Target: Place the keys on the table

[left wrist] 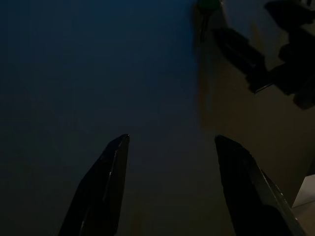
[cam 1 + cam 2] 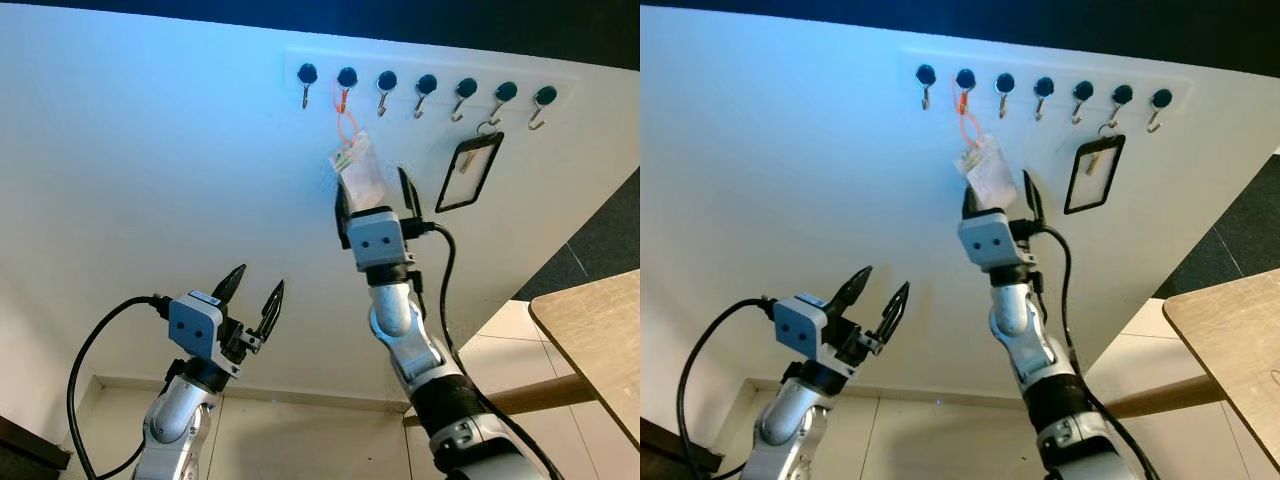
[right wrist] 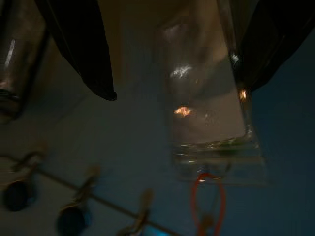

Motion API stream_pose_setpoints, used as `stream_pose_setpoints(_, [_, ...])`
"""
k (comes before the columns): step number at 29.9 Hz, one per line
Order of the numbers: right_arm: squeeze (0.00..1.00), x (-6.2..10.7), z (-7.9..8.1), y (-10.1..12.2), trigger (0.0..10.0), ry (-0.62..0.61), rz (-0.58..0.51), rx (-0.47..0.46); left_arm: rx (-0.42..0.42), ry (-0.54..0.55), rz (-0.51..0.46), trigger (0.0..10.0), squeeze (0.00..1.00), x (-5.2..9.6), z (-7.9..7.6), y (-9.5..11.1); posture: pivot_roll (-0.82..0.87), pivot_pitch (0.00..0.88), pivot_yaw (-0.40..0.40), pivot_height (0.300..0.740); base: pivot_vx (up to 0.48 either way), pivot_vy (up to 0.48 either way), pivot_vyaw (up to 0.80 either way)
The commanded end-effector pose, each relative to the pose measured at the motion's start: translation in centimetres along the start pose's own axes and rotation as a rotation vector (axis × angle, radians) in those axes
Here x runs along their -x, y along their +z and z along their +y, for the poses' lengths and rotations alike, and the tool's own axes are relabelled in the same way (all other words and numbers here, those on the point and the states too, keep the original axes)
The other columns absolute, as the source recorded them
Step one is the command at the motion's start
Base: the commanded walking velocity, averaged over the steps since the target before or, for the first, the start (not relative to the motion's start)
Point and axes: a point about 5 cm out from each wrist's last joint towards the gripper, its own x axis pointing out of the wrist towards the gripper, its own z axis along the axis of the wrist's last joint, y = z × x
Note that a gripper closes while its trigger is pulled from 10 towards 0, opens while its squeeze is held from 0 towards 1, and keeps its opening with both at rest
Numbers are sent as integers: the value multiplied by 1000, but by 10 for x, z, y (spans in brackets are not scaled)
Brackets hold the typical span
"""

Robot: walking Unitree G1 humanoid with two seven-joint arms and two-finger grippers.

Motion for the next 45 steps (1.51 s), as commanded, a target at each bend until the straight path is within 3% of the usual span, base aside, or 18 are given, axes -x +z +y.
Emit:
stream_pose_setpoints(1, [0,4,-6,-4,10000,-25,24,-9,7,-16,8,10000,0,0,-4,0,50,114,-76,740,0,0,0])
stream_pose_setpoints(6, [0,7,-7,-7,10000,-13,42,-27,5,-22,6,10000,0,-1,-5,0,50,113,-74,740,0,0,0])
stream_pose_setpoints(9, [0,10,-4,-6,10000,24,46,-90,-4,-19,-14,10000,0,-2,-6,4,55,108,-73,740,0,0,0])
stream_pose_setpoints(14, [0,11,-4,-5,10000,18,52,-112,6,6,-78,10000,0,-5,-5,19,56,102,-71,740,0,0,0])
stream_pose_setpoints(20, [0,12,-3,-6,10000,21,68,-131,23,-53,-142,10000,0,-6,-16,39,54,99,-69,740,0,0,0])
stream_pose_setpoints(23, [0,12,-4,-7,10000,29,73,-139,32,-187,-183,10000,0,-5,-33,55,57,96,-73,740,0,0,0])
stream_pose_setpoints(28, [0,11,-3,-7,10000,46,74,-161,5,-292,-183,10000,0,-10,-46,58,59,95,-75,740,0,0,0])
stream_pose_setpoints(37, [0,10,-2,-5,9922,58,65,-181,-5,-287,-178,10000,0,-14,-44,60,52,92,-72,740,0,0,0])
stream_pose_setpoints(38, [0,10,-2,-5,4667,61,64,-186,-5,-287,-178,10000,0,-14,-44,61,53,92,-73,740,0,0,0])
stream_pose_setpoints(40, [0,10,-2,-5,4667,62,64,-189,-4,-288,-178,10000,0,-14,-44,61,53,92,-74,740,0,0,0])
stream_pose_setpoints(41, [0,10,-2,-4,1333,67,63,-194,-6,-288,-179,10000,0,-14,-44,62,53,92,-74,740,0,0,0])
stream_pose_setpoints(44, [0,11,-1,-4,1333,74,62,-201,-10,-288,-180,10000,0,-14,-44,62,53,92,-74,740,0,0,0])
stream_pose_setpoints(45, [0,11,-1,-4,0,77,62,-205,-10,-287,-182,10000,0,-14,-45,63,55,94,-78,740,0,0,0])
